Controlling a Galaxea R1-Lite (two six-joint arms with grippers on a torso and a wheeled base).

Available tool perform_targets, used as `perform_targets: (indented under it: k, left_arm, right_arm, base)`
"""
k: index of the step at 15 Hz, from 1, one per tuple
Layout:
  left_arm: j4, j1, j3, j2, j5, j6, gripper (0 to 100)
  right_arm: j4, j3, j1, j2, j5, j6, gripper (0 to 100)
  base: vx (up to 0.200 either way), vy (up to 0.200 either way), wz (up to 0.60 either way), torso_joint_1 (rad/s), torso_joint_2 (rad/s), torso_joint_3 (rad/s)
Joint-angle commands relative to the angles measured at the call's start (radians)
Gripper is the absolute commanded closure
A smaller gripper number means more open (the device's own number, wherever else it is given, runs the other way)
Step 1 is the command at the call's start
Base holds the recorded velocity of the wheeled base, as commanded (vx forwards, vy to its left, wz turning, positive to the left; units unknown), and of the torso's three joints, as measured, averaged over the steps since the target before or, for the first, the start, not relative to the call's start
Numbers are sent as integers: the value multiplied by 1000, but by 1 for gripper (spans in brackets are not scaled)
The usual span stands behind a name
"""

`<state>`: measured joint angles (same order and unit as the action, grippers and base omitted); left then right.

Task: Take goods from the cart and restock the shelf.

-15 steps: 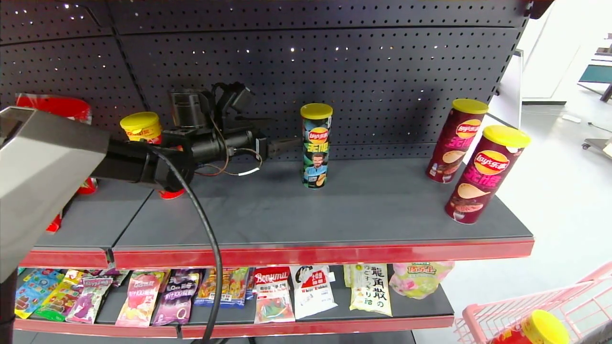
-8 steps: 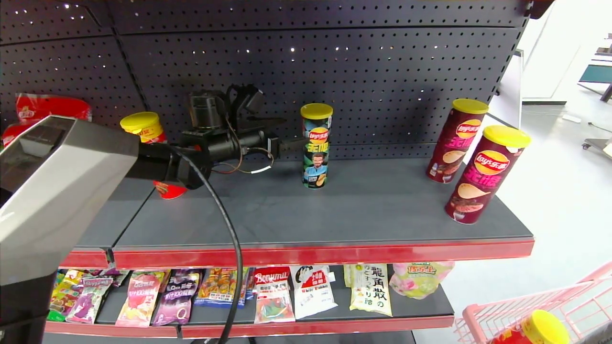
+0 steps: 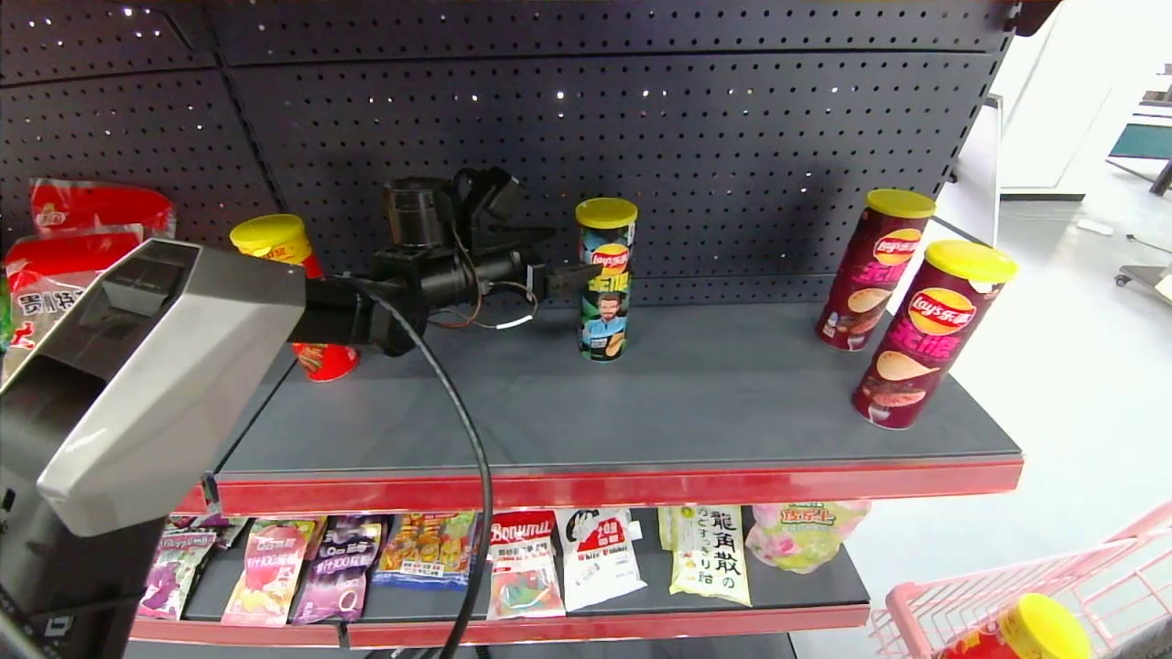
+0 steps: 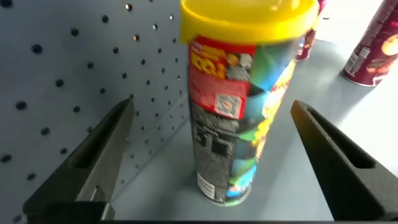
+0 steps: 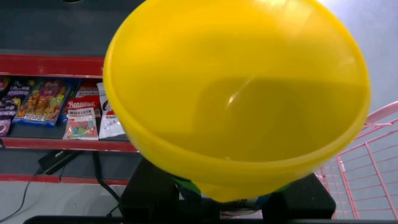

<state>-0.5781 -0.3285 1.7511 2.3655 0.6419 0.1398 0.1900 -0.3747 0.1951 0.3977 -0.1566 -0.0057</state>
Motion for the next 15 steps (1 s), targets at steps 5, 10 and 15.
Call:
perform_targets:
  k: [5,10,15]
  left_arm:
    - [72,-21,159,83,5,0,0]
    - [109,-41,237,126,7,-2,0]
    - [162,-46,249,135,7,-3,0]
  right_arm:
    - [0,-1,0,1,0,0,100]
    - [2,-6,0,4,-1,0,100]
    - [2,-6,0,3,-1,0,100]
  base:
    - [0,0,0,0,0,0]
    - [0,0,0,0,0,0]
    - [0,0,0,0,0,0]
